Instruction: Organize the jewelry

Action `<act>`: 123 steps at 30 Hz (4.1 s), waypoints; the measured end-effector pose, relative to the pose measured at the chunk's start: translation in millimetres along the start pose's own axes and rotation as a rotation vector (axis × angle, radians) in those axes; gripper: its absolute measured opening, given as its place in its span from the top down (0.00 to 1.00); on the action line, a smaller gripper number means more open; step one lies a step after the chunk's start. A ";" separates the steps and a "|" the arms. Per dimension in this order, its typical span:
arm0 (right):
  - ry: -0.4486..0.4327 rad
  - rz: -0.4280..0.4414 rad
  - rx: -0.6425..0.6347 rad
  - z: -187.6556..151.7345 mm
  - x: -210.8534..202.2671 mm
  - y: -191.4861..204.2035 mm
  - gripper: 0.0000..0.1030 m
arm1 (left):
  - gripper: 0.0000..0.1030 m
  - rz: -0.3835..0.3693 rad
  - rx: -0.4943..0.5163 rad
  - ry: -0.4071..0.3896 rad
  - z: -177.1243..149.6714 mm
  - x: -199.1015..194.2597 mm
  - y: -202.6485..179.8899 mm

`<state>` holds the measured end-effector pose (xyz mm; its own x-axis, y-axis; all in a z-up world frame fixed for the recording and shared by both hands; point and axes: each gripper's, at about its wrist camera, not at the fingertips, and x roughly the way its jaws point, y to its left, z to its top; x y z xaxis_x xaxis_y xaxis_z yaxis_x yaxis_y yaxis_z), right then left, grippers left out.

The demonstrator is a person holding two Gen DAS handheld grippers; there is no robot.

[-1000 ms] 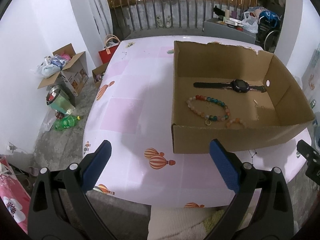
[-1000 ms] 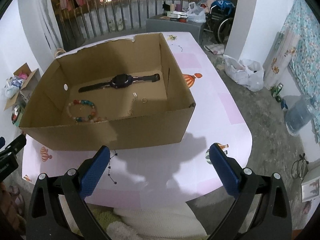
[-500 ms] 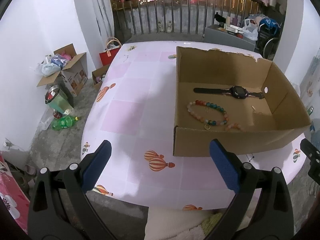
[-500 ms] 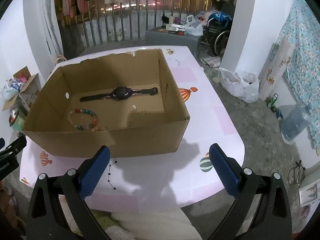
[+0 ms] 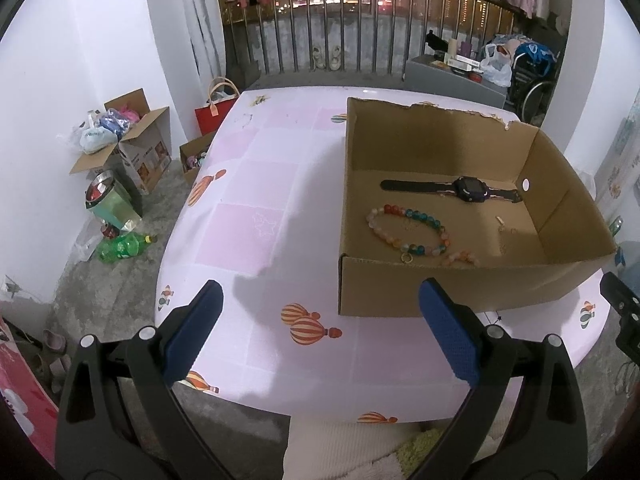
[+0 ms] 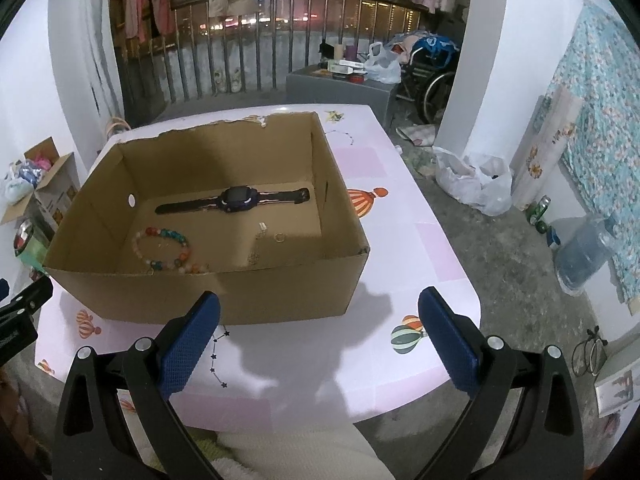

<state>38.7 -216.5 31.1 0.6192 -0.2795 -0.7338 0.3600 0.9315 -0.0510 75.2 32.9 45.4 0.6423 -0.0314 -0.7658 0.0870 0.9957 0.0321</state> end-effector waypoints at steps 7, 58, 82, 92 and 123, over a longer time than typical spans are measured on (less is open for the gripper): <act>-0.003 -0.005 0.002 1.1 -0.5 -0.8 0.06 | 0.08 -0.013 0.001 0.006 0.4 1.5 -2.3; -0.004 -0.008 0.007 4.9 -4.7 -10.8 0.06 | 0.08 -0.064 0.037 0.002 5.3 0.2 -19.3; -0.003 -0.007 0.006 4.1 -4.1 -10.6 0.06 | 0.08 -0.067 0.030 0.015 5.5 2.8 -17.2; -0.002 -0.007 0.006 4.8 -4.0 -10.2 0.06 | 0.08 -0.067 0.030 0.015 5.5 2.7 -17.4; -0.002 -0.007 0.007 6.4 -4.4 -10.7 0.06 | 0.08 -0.066 0.030 0.014 5.5 2.5 -17.2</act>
<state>36.5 -226.7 39.2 0.6182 -0.2863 -0.7321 0.3694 0.9279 -0.0509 79.5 15.2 46.6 0.6241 -0.0956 -0.7755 0.1516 0.9884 0.0001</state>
